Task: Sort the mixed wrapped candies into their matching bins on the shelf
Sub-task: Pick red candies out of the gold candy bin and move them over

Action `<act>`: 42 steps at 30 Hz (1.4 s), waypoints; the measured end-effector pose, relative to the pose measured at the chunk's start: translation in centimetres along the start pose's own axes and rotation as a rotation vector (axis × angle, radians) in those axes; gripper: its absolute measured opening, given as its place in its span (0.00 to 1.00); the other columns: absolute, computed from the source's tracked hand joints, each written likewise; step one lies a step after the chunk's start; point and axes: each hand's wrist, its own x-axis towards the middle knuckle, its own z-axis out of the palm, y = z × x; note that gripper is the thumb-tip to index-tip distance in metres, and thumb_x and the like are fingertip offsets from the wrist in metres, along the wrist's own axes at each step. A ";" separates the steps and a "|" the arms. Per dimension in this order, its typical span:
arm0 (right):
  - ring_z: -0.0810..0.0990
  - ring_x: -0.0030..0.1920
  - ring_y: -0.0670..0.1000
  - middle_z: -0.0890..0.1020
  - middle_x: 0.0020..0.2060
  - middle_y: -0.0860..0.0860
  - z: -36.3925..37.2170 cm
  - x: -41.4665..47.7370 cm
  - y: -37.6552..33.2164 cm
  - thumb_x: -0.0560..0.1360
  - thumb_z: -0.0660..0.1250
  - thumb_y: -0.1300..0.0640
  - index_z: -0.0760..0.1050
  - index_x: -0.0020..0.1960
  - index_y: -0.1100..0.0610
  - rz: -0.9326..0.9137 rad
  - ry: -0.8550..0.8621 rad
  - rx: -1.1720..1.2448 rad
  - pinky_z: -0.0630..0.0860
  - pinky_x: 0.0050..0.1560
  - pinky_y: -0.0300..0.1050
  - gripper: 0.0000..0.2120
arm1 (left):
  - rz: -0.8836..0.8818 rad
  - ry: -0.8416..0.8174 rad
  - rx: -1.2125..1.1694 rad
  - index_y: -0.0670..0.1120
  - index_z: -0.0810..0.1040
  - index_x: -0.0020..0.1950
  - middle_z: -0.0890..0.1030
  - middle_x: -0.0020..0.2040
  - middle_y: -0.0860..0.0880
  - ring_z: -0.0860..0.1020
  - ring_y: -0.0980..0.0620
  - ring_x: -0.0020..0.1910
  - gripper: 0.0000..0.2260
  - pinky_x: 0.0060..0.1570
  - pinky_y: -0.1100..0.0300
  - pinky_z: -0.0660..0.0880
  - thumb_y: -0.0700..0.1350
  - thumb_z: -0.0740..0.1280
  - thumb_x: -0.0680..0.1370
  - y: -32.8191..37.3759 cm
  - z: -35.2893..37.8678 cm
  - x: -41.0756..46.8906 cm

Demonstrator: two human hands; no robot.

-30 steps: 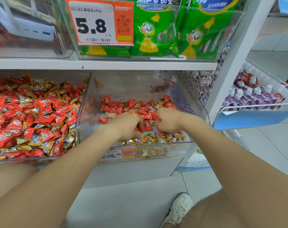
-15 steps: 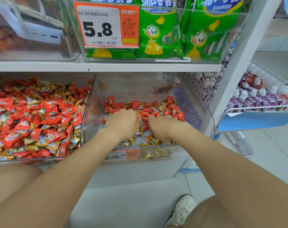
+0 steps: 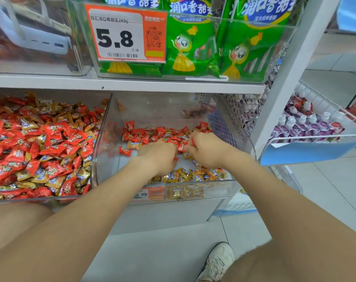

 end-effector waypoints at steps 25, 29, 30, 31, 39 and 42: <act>0.81 0.50 0.62 0.78 0.51 0.52 2.6 -1.1 -25.8 0.86 0.52 0.40 0.65 0.65 0.52 -0.651 0.344 -0.266 0.71 0.39 0.53 0.17 | -0.461 0.762 -0.204 0.49 0.76 0.60 0.70 0.53 0.48 0.75 0.41 0.47 0.07 0.47 0.48 0.69 0.48 0.68 0.83 -23.1 -7.0 -19.0; 0.81 0.44 0.64 0.80 0.44 0.54 3.7 4.1 -28.2 0.86 0.59 0.43 0.68 0.58 0.53 -0.553 0.265 -0.089 0.78 0.41 0.57 0.13 | -0.507 0.750 -0.086 0.43 0.75 0.62 0.72 0.56 0.40 0.73 0.35 0.51 0.09 0.54 0.41 0.71 0.45 0.66 0.84 -27.3 -6.5 -18.1; 0.81 0.44 0.62 0.80 0.43 0.54 4.1 5.6 -28.7 0.86 0.60 0.44 0.69 0.57 0.53 -0.533 0.249 -0.034 0.79 0.43 0.57 0.12 | -0.518 0.711 -0.059 0.42 0.74 0.63 0.72 0.58 0.39 0.72 0.34 0.53 0.11 0.57 0.40 0.70 0.46 0.65 0.84 -28.1 -6.3 -17.7; 0.81 0.45 0.61 0.80 0.43 0.54 4.3 6.8 -29.4 0.86 0.60 0.45 0.69 0.57 0.53 -0.512 0.219 0.000 0.78 0.45 0.56 0.12 | -0.522 0.652 -0.051 0.42 0.73 0.66 0.72 0.61 0.38 0.70 0.34 0.56 0.13 0.60 0.38 0.70 0.48 0.64 0.85 -28.7 -6.1 -17.3; 0.77 0.69 0.54 0.78 0.71 0.52 3.7 8.6 -29.7 0.82 0.65 0.47 0.64 0.81 0.48 -0.567 0.118 0.048 0.73 0.70 0.50 0.28 | -0.478 0.445 -0.119 0.53 0.61 0.81 0.64 0.78 0.46 0.56 0.35 0.79 0.29 0.77 0.32 0.52 0.51 0.61 0.80 -26.8 -6.6 -17.4; 0.83 0.50 0.49 0.86 0.54 0.50 2.8 6.6 -26.2 0.82 0.63 0.51 0.76 0.72 0.50 -0.606 0.293 0.048 0.79 0.58 0.50 0.19 | -0.391 0.528 -0.135 0.54 0.74 0.71 0.71 0.68 0.48 0.66 0.42 0.69 0.20 0.71 0.41 0.65 0.51 0.64 0.79 -23.1 -7.7 -18.5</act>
